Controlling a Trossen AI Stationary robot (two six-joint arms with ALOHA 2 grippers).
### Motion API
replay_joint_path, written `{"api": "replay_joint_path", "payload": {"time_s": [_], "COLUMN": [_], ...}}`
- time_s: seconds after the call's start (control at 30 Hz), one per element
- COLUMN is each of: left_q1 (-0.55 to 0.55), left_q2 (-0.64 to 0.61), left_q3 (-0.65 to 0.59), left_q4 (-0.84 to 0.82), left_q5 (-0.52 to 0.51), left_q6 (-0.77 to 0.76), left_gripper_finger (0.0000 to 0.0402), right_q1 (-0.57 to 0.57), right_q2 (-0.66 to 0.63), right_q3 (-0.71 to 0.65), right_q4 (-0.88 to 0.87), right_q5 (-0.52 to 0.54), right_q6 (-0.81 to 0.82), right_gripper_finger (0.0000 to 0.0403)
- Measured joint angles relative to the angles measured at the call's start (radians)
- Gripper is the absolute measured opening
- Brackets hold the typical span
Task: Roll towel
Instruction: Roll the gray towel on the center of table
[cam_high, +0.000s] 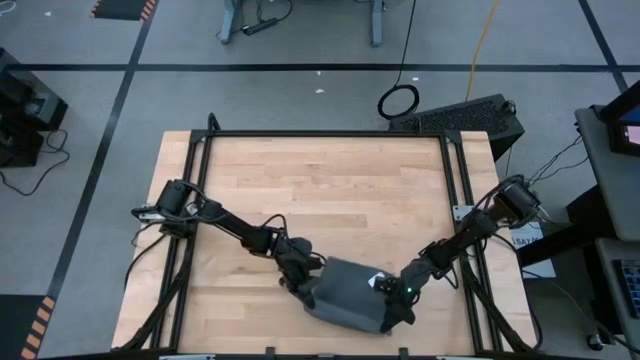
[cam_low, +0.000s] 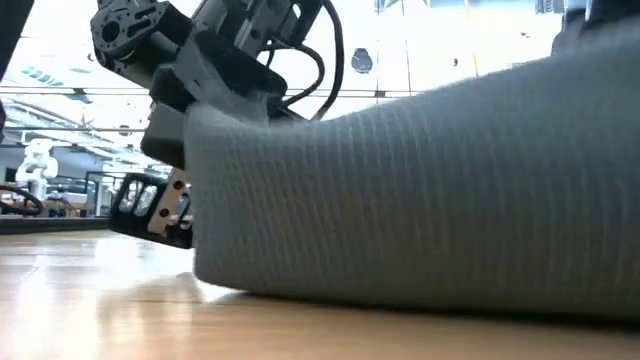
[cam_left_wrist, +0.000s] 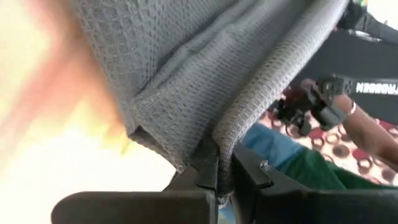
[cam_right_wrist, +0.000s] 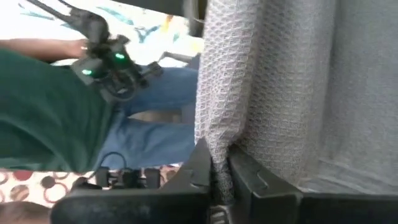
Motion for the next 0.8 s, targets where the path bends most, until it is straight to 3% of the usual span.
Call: {"api": "replay_joint_path", "payload": {"time_s": [0.3,0.57,0.7,0.8], "left_q1": [0.000,0.006,0.011,0.016], "left_q2": [-0.001,0.000,0.000,0.000], "left_q3": [-0.001,-0.002,-0.002,-0.002], "left_q4": [-0.034,-0.061,-0.056,-0.046], "left_q5": [-0.062,-0.046,-0.047,-0.054], "left_q6": [0.002,-0.028,-0.066,-0.101], "left_gripper_finger": [0.0018,0.0018,0.0018,0.0018], "right_q1": [-0.005,-0.001,0.007,0.027], "right_q2": [0.032,-0.073,-0.175,-0.243], "right_q3": [-0.001,-0.003,0.020,0.108], "right_q4": [-0.017,-0.116,-0.212,-0.394], "right_q5": [0.047,0.056,0.185,0.306], "right_q6": [0.036,0.049,0.039,-0.027], "right_gripper_finger": [0.0050,0.0123,0.0130,0.0130]}}
